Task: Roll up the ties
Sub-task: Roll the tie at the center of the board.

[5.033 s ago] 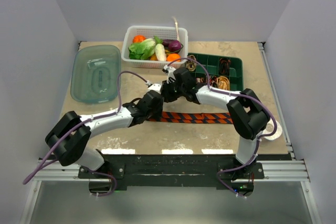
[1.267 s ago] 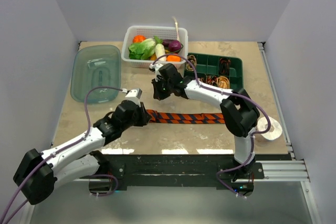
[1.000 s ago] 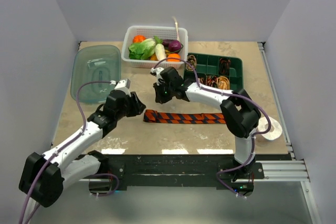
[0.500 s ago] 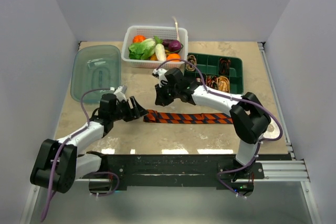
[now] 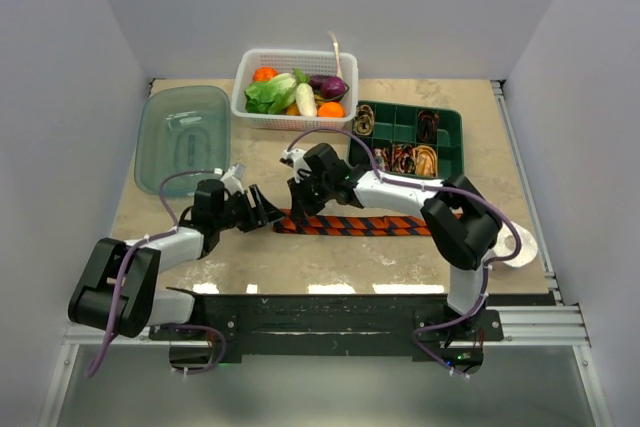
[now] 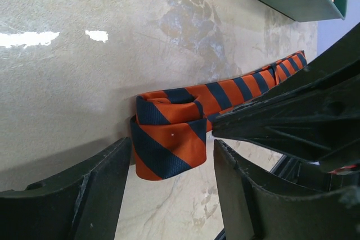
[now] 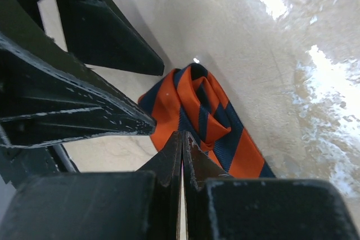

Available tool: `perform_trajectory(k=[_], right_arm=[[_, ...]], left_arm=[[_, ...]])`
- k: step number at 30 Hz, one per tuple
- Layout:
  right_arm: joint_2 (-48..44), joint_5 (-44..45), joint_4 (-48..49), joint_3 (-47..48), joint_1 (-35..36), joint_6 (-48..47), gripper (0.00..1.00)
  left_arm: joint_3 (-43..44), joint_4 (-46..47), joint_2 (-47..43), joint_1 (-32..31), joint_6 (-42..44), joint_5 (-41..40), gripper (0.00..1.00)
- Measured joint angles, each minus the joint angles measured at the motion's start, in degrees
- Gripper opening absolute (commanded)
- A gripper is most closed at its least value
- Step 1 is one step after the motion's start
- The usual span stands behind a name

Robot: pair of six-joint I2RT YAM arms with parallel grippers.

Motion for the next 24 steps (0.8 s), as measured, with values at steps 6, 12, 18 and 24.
perform_trajectory(k=[6,12,18,24], right_arm=[[3.17,0.90,-0.20,0.00,0.07,-0.02,0.00],[3.21,2.75,0.22,0.00,0.07,-0.22,0.00],[3.26,3.69,0.55,-0.04,0.09,-0.24,0.00],[3.26,3.78,0.74,-0.26,0.09,-0.37,0.00]], left_arm=[[-0.28,1.31,1.86,0.11,-0.70,-0.13,0.64],[-0.50,2.62,3.78,0.11,-0.74,-0.37,0.62],[-2.32,9.81,7.67,0.13,-2.29,1.42,0.56],[-2.89,20.52,14.62,0.15,-5.79,4.50,0.51]])
